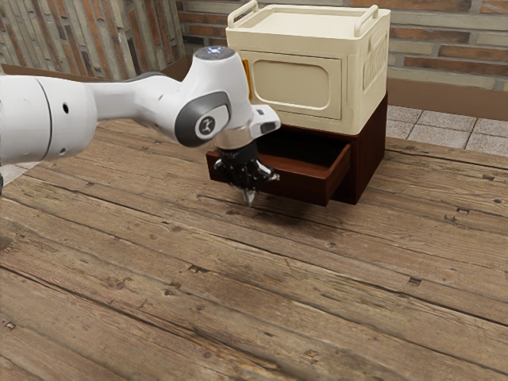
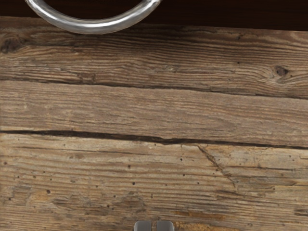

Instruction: Push the drawer handle with one arm to close the drawer

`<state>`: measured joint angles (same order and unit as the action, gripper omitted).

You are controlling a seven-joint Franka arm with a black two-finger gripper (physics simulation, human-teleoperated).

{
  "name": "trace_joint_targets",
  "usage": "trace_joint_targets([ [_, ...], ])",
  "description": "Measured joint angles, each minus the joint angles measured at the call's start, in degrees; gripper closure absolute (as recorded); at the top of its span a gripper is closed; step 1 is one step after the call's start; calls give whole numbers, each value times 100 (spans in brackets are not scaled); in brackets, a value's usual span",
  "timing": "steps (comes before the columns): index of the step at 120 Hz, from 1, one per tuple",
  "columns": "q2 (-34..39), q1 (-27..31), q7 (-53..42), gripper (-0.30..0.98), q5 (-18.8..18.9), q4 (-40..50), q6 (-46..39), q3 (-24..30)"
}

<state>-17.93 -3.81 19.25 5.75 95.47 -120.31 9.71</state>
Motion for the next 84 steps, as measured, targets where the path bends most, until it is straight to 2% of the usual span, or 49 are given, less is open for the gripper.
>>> trace_joint_targets([
  [84,-1184,119,-116,79,197,-1386,264,-124],
])
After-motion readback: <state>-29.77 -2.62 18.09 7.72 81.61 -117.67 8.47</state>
